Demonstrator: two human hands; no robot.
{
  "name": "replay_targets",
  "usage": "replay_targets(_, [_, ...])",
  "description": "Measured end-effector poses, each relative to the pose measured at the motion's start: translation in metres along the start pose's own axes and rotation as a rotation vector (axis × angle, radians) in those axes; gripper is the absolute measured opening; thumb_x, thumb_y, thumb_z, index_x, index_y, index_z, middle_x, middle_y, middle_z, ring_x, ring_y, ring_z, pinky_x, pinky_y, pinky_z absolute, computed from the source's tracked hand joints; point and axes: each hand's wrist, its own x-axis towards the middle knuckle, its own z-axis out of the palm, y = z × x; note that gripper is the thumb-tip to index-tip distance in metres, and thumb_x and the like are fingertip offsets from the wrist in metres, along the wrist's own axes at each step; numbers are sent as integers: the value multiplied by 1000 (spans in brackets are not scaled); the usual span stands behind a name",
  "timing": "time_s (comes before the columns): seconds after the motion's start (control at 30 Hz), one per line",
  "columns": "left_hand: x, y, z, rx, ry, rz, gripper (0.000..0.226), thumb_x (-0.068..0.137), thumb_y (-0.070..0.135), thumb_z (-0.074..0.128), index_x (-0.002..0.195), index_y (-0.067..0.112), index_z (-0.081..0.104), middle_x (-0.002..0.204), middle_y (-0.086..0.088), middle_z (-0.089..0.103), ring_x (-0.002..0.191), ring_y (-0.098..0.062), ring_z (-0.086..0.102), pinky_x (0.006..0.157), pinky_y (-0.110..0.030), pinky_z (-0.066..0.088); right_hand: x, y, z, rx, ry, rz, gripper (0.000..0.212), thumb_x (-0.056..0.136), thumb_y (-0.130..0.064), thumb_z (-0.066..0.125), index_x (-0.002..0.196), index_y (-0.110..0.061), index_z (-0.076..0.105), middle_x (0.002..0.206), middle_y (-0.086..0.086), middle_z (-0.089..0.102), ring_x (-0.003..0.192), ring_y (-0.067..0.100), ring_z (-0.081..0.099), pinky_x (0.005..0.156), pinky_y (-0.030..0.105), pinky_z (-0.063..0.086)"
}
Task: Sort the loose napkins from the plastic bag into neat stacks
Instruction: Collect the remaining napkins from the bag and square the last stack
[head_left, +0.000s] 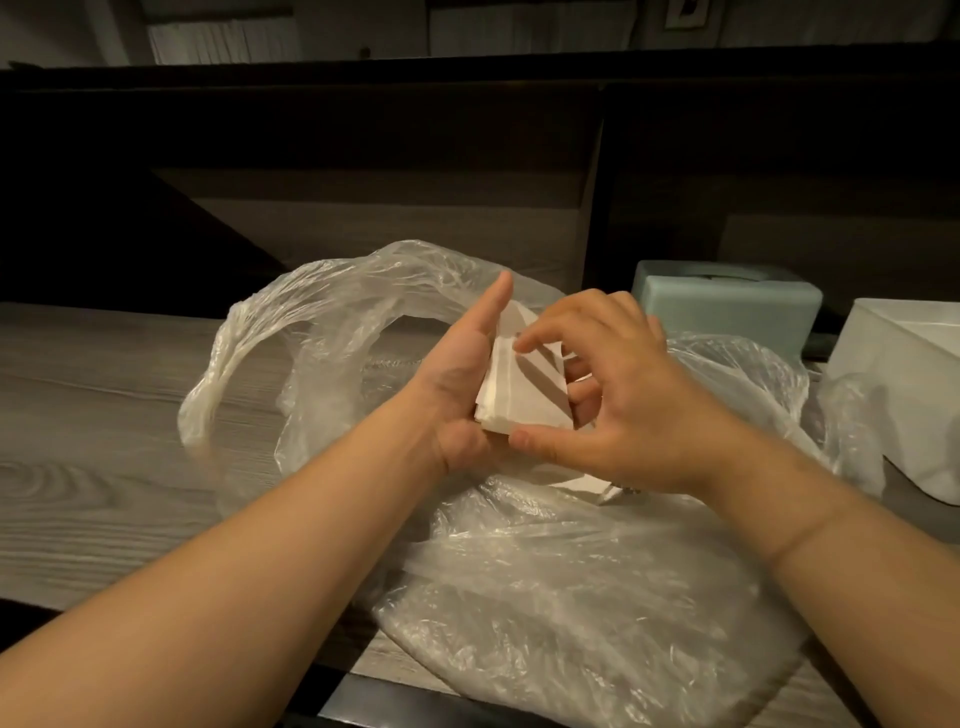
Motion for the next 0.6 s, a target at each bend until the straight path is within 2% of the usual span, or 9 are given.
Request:
replay_targets(0.1, [0,1,0,87,17,1,74,84,74,59,97,3,73,93,-14,69,83,-29,71,76,-37,59,1,1,1,-82,38,-8,42,79,-72,54,109,-43,59,112,-21,49,110,7,37,103,41,33])
replay_targets(0.17, [-1,2,-1,95,29,2,66,86,68,62,98,4,73,94,-12,68,85,-26,69,78,-37,57,1,1,2,-37,16,3,40,80,-71,53,107,-42,60,111,-22,49,111,6,38,100,33,36])
replay_targets(0.27, [-2,2,0,171,23,37,33,88,39,66,100,9,68,94,-9,64,82,-23,61,77,-35,50,2,-1,2,325,111,104,32,88,-63,61,101,-34,63,110,-12,55,106,3,49,85,17,48])
replay_targets(0.33, [-3,2,-1,218,-23,38,26,81,23,66,103,9,64,89,-11,64,76,-22,55,74,-34,44,5,1,-2,480,237,201,24,94,-46,67,110,-31,59,115,-5,57,105,3,55,80,21,53])
replay_targets(0.4, [-6,2,-2,275,-122,1,35,74,18,67,108,9,63,94,-14,64,76,-23,51,74,-35,40,6,3,-9,535,220,269,41,92,-31,72,128,-35,52,124,-10,57,116,3,53,80,20,55])
replay_targets(0.47, [-8,3,-4,372,-213,-17,40,73,14,64,112,10,62,99,-16,65,77,-25,53,74,-38,43,5,5,-15,588,88,297,50,86,-36,73,132,-40,53,124,-16,59,115,0,56,87,25,55])
replay_targets(0.53, [-9,2,-4,442,-255,-21,39,75,12,62,113,7,62,99,-17,67,78,-27,56,74,-40,48,4,3,-15,638,-28,333,35,88,-37,72,121,-38,63,111,-7,70,99,16,68,84,36,58])
replay_targets(0.6, [-10,-1,-4,462,-291,-30,44,74,13,70,116,3,61,99,-18,65,81,-29,59,76,-41,51,3,-3,-13,672,-64,347,18,93,-32,70,111,-29,70,98,9,73,80,39,65,69,38,57])
